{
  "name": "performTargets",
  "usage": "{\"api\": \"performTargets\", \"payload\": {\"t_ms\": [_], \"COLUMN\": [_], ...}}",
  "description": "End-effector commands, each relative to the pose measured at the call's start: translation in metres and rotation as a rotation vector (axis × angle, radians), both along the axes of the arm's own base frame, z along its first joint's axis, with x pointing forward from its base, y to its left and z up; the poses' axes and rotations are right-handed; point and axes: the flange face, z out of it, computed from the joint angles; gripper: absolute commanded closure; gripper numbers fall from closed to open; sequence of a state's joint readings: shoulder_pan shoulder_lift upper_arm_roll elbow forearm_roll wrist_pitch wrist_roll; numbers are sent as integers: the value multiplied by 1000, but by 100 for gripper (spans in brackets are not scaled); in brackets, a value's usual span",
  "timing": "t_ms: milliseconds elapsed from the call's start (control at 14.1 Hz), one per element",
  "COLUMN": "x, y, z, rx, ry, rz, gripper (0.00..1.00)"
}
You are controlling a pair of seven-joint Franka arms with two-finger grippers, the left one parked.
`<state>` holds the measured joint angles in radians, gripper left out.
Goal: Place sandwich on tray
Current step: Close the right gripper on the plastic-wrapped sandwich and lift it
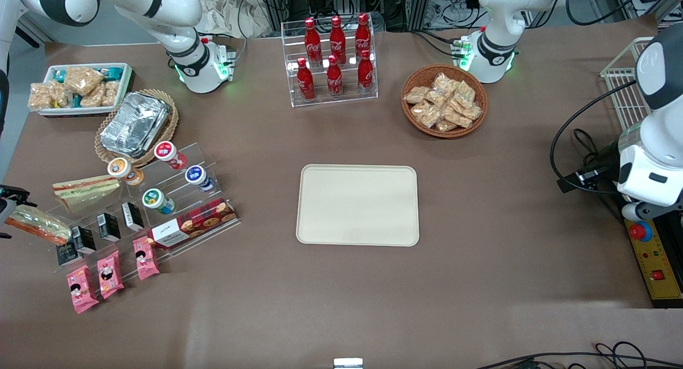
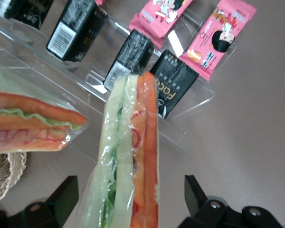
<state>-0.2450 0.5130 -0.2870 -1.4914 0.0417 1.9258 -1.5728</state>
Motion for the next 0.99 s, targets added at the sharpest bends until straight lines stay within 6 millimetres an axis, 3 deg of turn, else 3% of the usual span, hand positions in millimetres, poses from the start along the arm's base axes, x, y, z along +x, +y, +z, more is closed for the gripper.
{"api": "performTargets", "payload": {"t_ms": [0, 213, 355, 567, 709, 922], "x": [-1, -4, -4, -2, -2, 1], "y": [-6, -10, -10, -7, -2, 2], "z": [-10, -16, -17, -11, -1, 29], "rx": [9, 13, 16, 17, 25, 32], "ry": [17, 27, 34, 25, 37, 42], "rz": [3, -2, -3, 1, 5, 10], "gripper": [1, 7, 22, 66, 85, 86]}}
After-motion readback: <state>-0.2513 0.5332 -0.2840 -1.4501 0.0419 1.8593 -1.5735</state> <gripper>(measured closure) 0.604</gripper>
